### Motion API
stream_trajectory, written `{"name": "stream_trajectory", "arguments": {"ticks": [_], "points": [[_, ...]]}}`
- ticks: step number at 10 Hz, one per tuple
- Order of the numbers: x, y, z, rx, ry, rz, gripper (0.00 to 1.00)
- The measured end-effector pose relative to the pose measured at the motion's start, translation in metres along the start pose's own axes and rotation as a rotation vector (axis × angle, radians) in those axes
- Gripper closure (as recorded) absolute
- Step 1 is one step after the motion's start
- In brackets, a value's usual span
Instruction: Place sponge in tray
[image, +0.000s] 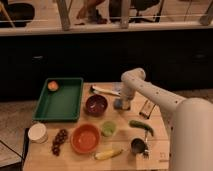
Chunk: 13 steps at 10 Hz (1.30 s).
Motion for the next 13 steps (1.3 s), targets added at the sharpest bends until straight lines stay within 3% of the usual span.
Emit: {"name": "stream_trajectory", "arguments": {"ticks": [2, 10, 13], "points": [[-0.001, -0.001, -0.001, 0.003, -0.003, -0.002, 0.96], [-0.003, -0.001, -0.002, 0.007, -0.007, -0.022, 0.96], [-0.006, -0.005, -0.036, 0.056, -0.018, -0.068, 0.96]]}}
